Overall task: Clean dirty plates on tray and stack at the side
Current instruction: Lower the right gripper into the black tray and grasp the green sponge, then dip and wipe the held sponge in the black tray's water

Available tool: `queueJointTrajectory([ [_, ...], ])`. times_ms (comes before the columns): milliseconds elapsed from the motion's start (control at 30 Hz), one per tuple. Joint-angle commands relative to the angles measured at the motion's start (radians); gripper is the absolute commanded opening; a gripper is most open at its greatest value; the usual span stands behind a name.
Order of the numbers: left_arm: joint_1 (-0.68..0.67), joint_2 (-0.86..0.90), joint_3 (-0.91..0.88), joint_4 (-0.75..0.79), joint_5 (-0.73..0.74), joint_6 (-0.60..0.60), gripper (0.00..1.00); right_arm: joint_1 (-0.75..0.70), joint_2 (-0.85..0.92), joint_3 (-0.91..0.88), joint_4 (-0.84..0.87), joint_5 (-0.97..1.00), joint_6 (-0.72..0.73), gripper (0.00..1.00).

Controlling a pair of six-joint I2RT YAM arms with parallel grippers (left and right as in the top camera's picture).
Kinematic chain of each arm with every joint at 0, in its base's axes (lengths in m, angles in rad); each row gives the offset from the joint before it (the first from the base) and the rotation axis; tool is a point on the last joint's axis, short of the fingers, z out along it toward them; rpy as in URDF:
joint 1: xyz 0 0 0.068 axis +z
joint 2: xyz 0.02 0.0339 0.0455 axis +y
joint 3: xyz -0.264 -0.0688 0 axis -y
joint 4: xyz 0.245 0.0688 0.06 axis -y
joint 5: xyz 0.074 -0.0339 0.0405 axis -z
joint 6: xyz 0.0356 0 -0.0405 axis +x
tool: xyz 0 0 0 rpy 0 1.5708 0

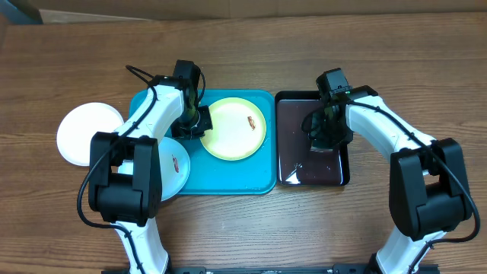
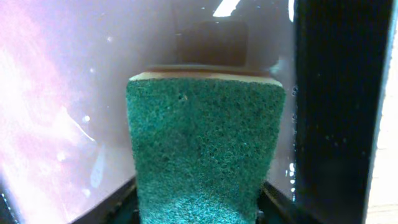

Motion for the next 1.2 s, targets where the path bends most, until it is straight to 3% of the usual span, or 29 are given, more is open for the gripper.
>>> queueJointTrajectory([
  [0, 0.0, 0.011, -0.013, 0.009, -0.047, -0.001, 0.04, 0.003, -0.015, -0.01, 0.004, 0.014, 0.003, 0.5],
  [267, 0.0, 0.011, -0.013, 0.013, -0.04, -0.102, 0.04, 0.003, -0.015, -0.01, -0.004, 0.014, 0.003, 0.46],
  [633, 0.0, 0.011, -0.013, 0.021, -0.041, -0.109, 0.04, 0.003, -0.015, -0.01, -0.005, -0.013, 0.003, 0.53],
  [700, 0.0, 0.011, -0.013, 0.022, -0.041, -0.109, 0.04, 0.003, -0.015, -0.01, -0.005, -0.013, 0.003, 0.45],
  [800, 0.0, 0.011, -0.013, 0.023, -0.042, -0.109, 0.04, 0.003, -0.015, -0.01, -0.005, -0.013, 0.003, 0.26],
  [867, 0.0, 0.011, -0.013, 0.023, -0.042, -0.109, 0.04, 0.003, -0.015, -0.01, -0.008, -0.013, 0.003, 0.21],
  [933, 0.0, 0.011, -0.013, 0.023, -0.042, -0.108, 0.04, 0.003, -0.015, -0.01, -0.01, -0.013, 0.003, 0.24],
  [967, 0.0, 0.011, -0.013, 0.022, -0.042, -0.108, 0.04, 0.003, -0.015, -0.01, -0.011, -0.013, 0.003, 0.35],
  [1033, 0.0, 0.011, -0.013, 0.022, -0.042, -0.108, 0.04, 0.003, -0.015, -0.01, -0.012, -0.013, 0.003, 0.47],
  [1167, 0.0, 0.011, -0.013, 0.024, -0.042, -0.108, 0.04, 0.003, -0.015, -0.01, -0.012, -0.013, 0.003, 0.49],
])
